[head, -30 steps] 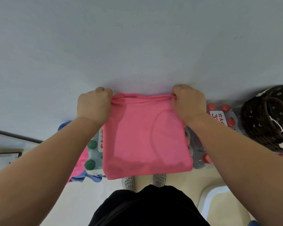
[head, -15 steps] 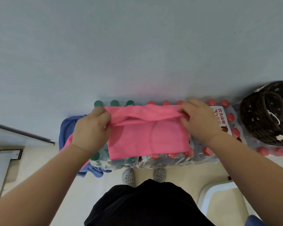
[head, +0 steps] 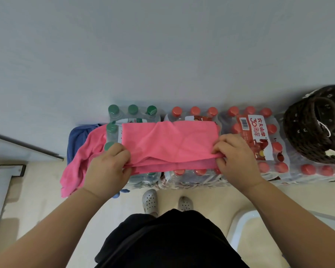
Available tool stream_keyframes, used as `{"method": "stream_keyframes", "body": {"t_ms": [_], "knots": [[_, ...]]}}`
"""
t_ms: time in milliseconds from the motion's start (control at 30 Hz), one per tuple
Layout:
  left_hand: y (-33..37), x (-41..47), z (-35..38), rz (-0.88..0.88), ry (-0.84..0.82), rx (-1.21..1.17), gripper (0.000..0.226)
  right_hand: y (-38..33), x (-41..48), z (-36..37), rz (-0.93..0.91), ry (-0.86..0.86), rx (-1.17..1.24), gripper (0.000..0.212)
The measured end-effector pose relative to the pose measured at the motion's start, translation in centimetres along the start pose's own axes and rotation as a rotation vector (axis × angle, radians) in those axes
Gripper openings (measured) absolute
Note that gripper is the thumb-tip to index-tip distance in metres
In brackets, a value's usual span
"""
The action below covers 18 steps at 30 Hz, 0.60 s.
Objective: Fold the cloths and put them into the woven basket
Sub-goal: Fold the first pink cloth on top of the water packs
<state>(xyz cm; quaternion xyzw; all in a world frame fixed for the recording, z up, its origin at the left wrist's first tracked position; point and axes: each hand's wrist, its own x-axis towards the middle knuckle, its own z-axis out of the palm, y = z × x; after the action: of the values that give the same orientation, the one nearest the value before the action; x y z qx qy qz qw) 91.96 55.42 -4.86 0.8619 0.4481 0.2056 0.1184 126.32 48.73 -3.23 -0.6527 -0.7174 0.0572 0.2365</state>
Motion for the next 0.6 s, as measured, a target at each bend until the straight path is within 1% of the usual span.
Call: {"method": "stream_keyframes", "body": {"t_ms": [100,233,333,400,467,500,533,600], "knots": [[-0.1,-0.9,0.3,-0.035,-0.02,0.006,0.015,0.3,-0.3,0.0,-0.025,-0.038,0.016,0.023],[0.0,-1.8,0.5,-0.039,-0.057,0.062,0.016,0.9,-0.8,0.1,-0.041,-0.07,0.005,0.022],[0.2,-1.8,0.4,-0.041,-0.117,0.087,0.018,1.7,-1.3,0.5,-0.031,-0.158,-0.059,0.021],[0.3,-1.3,0.0,-0.041,-0.168,0.076,0.019,2.0,-1.4,0.7,-0.043,-0.24,-0.097,0.018],[0.6,-0.8,-0.7,-0.062,-0.197,0.023,0.021,2.0,-1.2,0.3,-0.044,-0.266,-0.125,0.008],[0.8,-0.4,-0.9,-0.082,-0.184,-0.004,0.024,1.8,-0.9,-0.1,-0.029,-0.261,-0.133,0.009],[1.2,0.0,-1.0,-0.106,-0.149,-0.01,0.029,1.5,-0.6,-0.4,-0.014,-0.244,-0.129,0.016],[1.9,1.5,-0.6,-0.169,-0.034,0.049,0.038,0.3,0.6,-0.7,0.006,-0.178,-0.108,0.026]]}}
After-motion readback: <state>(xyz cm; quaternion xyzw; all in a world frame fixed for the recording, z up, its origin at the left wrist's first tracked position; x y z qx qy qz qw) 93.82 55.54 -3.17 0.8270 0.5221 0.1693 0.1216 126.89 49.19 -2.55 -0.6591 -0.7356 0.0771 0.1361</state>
